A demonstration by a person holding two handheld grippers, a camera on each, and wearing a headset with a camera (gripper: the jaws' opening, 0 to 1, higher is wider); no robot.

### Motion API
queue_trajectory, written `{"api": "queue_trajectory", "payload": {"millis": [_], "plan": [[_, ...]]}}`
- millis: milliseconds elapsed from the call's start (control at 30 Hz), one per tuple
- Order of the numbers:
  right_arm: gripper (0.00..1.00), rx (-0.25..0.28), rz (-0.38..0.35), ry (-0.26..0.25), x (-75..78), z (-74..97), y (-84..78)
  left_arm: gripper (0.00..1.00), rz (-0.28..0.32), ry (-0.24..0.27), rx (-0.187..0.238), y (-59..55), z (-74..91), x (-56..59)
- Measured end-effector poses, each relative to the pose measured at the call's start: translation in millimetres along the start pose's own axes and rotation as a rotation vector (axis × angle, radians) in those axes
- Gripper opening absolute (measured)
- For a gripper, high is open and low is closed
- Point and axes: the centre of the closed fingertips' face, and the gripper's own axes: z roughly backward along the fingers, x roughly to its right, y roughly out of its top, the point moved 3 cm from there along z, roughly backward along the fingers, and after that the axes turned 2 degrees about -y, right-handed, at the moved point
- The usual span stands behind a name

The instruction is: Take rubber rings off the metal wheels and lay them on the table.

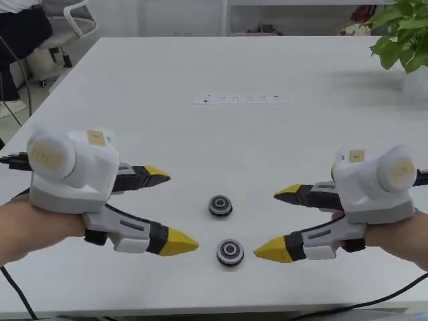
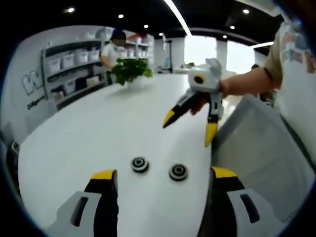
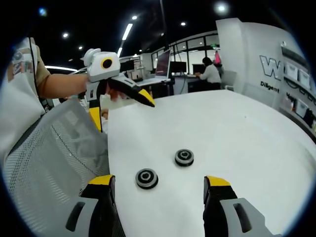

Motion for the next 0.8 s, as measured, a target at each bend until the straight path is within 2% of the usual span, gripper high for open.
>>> {"api": "queue_trajectory", "payload": {"millis": [67, 167, 233, 433, 600, 800], "plan": [[0.71, -0.011, 0.001, 0.0, -0.2, -0.8, -3.0, 0.76, -0.008, -0.003, 0.016, 1.4, -2.1, 0.9], [0.72, -0.022, 0.001, -0.001, 1.2, -2.0, -6.9, 0.78, 0.025, -0.01, -0.019, -3.1, -7.4, 1.5], [0.73, -0.026, 0.011, -0.005, 3.0, -3.4, -9.3, 0.8, 0.022, -0.022, -0.033, -5.7, -10.6, 3.9], [0.72, -0.028, 0.022, 0.003, 2.5, -8.7, -11.7, 0.77, 0.011, -0.048, -0.058, -10.7, -19.4, 7.9], [0.72, -0.034, 0.026, 0.014, 1.6, -13.8, -14.1, 0.77, 0.011, -0.063, -0.06, -10.3, -26.3, 9.6], [0.7, -0.046, 0.03, 0.027, 0.3, -18.7, -18.8, 0.74, 0.018, -0.068, -0.062, -11.2, -36.0, 6.4]]}}
